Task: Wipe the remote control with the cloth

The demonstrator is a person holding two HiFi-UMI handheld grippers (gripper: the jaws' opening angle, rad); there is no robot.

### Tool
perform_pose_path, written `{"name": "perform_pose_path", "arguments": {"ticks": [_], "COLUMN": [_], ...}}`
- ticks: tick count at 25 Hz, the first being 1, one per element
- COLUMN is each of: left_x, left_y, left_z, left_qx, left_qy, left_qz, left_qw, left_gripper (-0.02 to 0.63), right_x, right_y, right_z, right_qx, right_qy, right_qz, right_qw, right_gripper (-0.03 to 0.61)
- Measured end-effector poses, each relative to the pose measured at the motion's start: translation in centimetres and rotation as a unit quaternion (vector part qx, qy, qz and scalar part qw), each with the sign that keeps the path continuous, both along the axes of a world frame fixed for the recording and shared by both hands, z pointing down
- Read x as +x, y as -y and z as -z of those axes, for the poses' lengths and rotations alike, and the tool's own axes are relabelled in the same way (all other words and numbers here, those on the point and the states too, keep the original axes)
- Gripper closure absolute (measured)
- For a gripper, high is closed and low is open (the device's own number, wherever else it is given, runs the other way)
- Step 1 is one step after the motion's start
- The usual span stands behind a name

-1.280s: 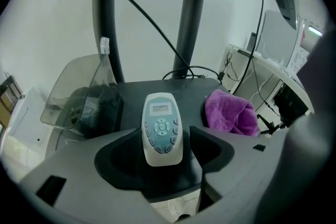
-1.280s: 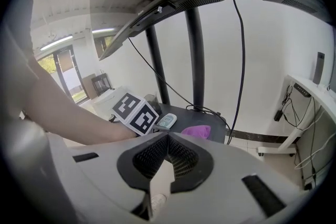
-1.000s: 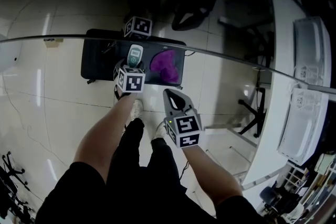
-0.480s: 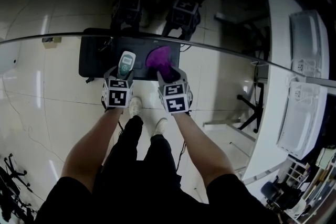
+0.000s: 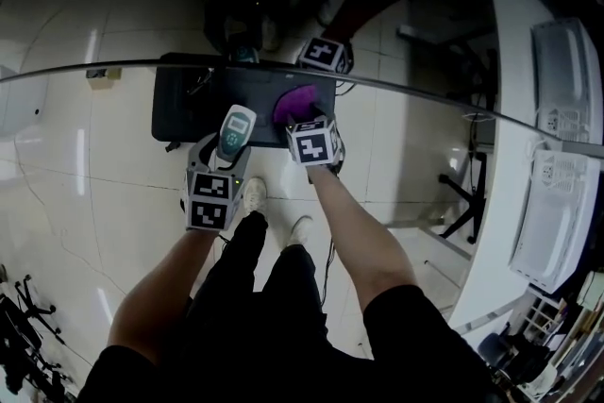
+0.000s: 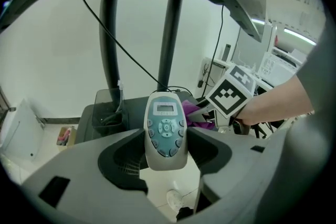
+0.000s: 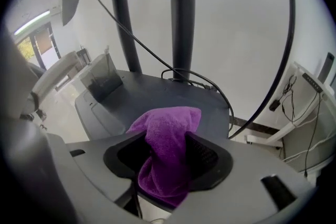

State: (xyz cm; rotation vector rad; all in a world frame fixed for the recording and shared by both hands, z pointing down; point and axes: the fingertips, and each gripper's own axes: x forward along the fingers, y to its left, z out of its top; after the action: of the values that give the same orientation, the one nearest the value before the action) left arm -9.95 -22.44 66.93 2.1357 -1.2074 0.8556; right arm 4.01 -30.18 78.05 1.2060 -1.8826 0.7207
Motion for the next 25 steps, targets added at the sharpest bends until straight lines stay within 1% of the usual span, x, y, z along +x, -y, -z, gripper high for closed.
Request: {"name": "perform_pose_path", "arguments": {"ticks": [2,3,4,6,9,12,14,17,19,21,23,25], "left_x": [0.0,0.0,0.1,0.2,0.9,1.9,2.7,4.3,5.7,7.1,8.5,9.6], "left_y": [-0.2,-0.2,-0.3,-0.6,-1.4,-3.2,-4.8,-6.9,-8.9,-11.2,-13.6,-15.7], "left_z": [0.3,0.6,0.8,1.6,3.7,6.2,8.0,11.6,13.7,15.5,17.0,18.2], "left_qx": [0.002,0.004,0.007,0.015,0.034,0.058,0.071,0.1,0.117,0.136,0.153,0.164], "left_qy": [0.0,0.0,0.0,0.003,0.009,0.017,0.024,0.035,0.042,0.055,0.071,0.084], "left_qz": [0.001,0.0,-0.003,-0.01,-0.027,-0.047,-0.057,-0.075,-0.085,-0.101,-0.119,-0.133], "left_qw": [1.0,1.0,1.0,0.9998,0.999,0.9971,0.9956,0.9916,0.9886,0.984,0.9785,0.9738], "left_gripper": [0.373,0.373,0.373,0.373,0.373,0.373,0.373,0.373,0.373,0.373,0.373,0.373], "right_x": [0.2,0.2,0.2,0.3,0.5,0.9,1.4,2.7,3.0,2.5,1.6,0.6], "right_y": [0.0,-0.1,-0.4,-1.3,-3.3,-6.7,-9.4,-13.1,-15.7,-18.4,-20.9,-23.2], "right_z": [-0.4,-0.3,0.0,1.4,5.8,12.5,17.5,24.5,28.9,32.9,35.6,36.8], "right_qx": [-0.008,-0.009,-0.011,-0.009,0.024,0.071,0.105,0.158,0.19,0.215,0.232,0.237], "right_qy": [0.009,0.014,0.019,0.032,0.051,0.078,0.094,0.105,0.112,0.119,0.119,0.115], "right_qz": [-0.008,-0.008,-0.008,-0.007,0.006,0.026,0.038,0.059,0.081,0.11,0.145,0.178], "right_qw": [1.0,1.0,1.0,0.999,0.998,0.994,0.989,0.98,0.972,0.963,0.955,0.948], "right_gripper": [0.342,0.388,0.414,0.431,0.436,0.436,0.436,0.436,0.436,0.436,0.436,0.436]}}
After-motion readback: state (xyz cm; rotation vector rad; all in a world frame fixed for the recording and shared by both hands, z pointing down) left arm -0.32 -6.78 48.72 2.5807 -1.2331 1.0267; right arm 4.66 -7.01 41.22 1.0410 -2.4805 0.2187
